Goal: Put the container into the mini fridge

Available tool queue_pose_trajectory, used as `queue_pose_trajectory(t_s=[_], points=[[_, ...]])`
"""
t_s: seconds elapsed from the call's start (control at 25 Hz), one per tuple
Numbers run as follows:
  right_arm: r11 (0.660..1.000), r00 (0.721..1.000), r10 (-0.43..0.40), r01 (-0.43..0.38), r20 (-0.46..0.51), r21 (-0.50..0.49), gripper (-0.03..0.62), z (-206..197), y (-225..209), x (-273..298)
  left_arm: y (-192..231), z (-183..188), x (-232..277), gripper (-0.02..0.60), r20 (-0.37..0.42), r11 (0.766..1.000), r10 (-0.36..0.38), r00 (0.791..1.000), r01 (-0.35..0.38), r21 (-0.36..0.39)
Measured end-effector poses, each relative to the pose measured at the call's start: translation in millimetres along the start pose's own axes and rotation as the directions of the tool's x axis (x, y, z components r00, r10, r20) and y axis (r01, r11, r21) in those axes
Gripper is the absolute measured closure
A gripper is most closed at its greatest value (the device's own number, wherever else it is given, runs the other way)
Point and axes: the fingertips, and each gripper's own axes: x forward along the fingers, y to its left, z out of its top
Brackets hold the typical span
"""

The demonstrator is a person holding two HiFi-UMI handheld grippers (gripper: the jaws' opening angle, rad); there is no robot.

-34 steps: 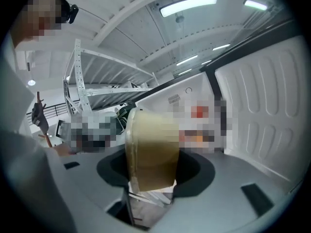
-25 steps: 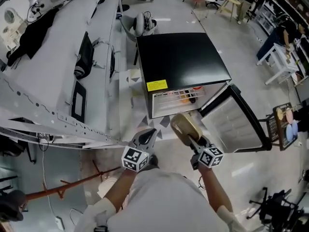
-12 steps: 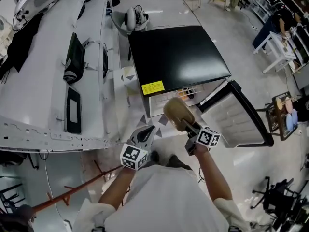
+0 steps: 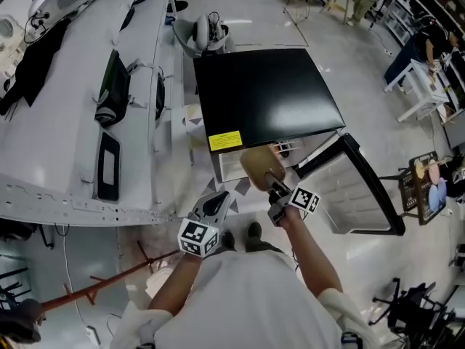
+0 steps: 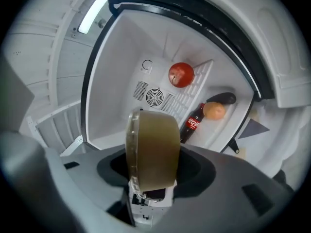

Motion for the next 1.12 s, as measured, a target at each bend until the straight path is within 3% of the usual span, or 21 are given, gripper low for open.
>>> queue_pose_trajectory(t_s=[0.4, 0.56, 0.84, 1.12], points=[[0.986, 1.0, 0.007, -0.01, 0.019, 0.166, 0.375, 15.3, -34.0, 34.8, 5.8, 5.6, 2.2, 0.577, 0.013, 0.997, 0.073, 0.997, -0.073, -0.005], [0.968, 0.996, 0.067, -0.077, 0.051, 0.24, 0.375, 18.3, -36.0, 47.1, 10.7, 0.2, 0.8, 0.577, -0.006, 0.996, 0.093, 0.996, -0.093, -0.011], [0.939, 0.989, 0.117, -0.141, 0.093, 0.314, 0.375, 21.9, -37.1, 67.5, 13.9, 6.6, 1.3, 0.577, 0.004, 0.994, 0.11, 0.994, -0.11, -0.002], [0.931, 0.987, 0.112, -0.144, 0.113, 0.336, 0.375, 23.0, -36.5, 77.2, 11.7, 10.7, 5.6, 0.577, 0.008, 0.994, 0.104, 0.995, -0.104, 0.014]])
